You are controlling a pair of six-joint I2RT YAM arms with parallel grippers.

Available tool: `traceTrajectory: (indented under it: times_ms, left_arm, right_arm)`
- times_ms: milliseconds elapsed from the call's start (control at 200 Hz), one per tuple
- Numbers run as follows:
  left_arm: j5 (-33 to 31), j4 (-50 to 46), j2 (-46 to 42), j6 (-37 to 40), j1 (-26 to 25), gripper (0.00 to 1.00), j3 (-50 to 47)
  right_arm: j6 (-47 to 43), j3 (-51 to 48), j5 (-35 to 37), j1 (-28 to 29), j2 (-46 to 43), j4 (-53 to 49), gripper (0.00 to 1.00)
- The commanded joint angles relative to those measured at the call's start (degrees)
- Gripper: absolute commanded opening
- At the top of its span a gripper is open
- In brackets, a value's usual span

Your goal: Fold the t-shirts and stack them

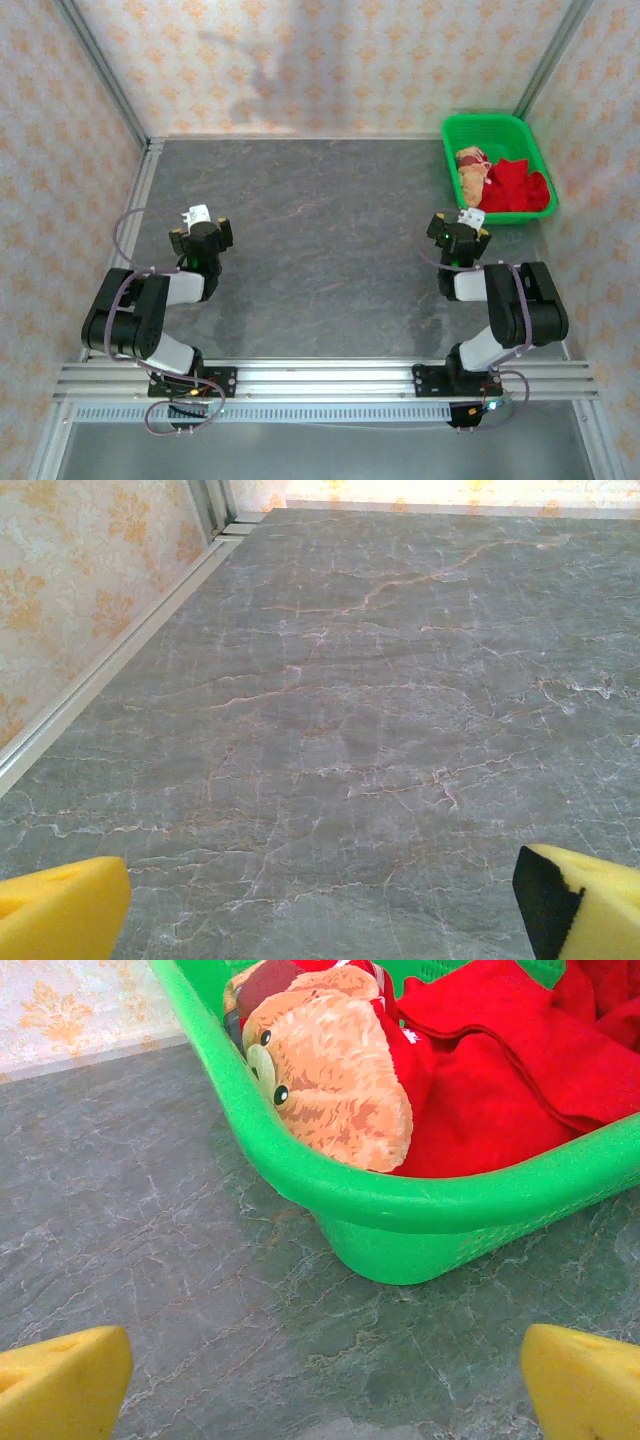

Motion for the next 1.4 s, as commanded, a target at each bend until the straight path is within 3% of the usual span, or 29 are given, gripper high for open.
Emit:
traceTrajectory:
  times_ms: [0, 896, 941, 1051, 1256, 1396]
  left_arm:
    - [-1.58, 1.73, -0.93, -0.24, 0.34, 1.00, 0.22]
    - [-0.23, 1.97, -1.49, 0.34, 0.29, 1.00, 0.10]
    - [2.43, -2.11, -3.63, 2.15, -0.02, 1.00, 1.64]
    - [0.29, -28.21, -9.09, -0.76, -0.43, 1.00, 13.85]
    - [1.06, -41.74, -21.67, -5.82, -3.19, 1.00, 19.01]
    - [4.06, -57.68, -26.93, -12.97, -4.03, 1.00, 26.42]
  right_arm:
    - [0.29, -0.23, -0.59, 0.29, 0.14, 1.88, 0.99]
    - [-0.14, -0.96, -1.34, 0.26, -1.55, 2.55, 0.99]
    - [-0.49, -0.80, -1.57, 0.50, -5.85, -1.93, 0.99]
    - [2.02, 2.90, -0.80, 0.69, -18.31, -23.05, 1.00]
    - [8.17, 4.58, -7.40, 0.70, -42.70, -48.28, 0.98]
    - [13.91, 12.36, -13.50, 0.70, -50.33, -67.34, 0.99]
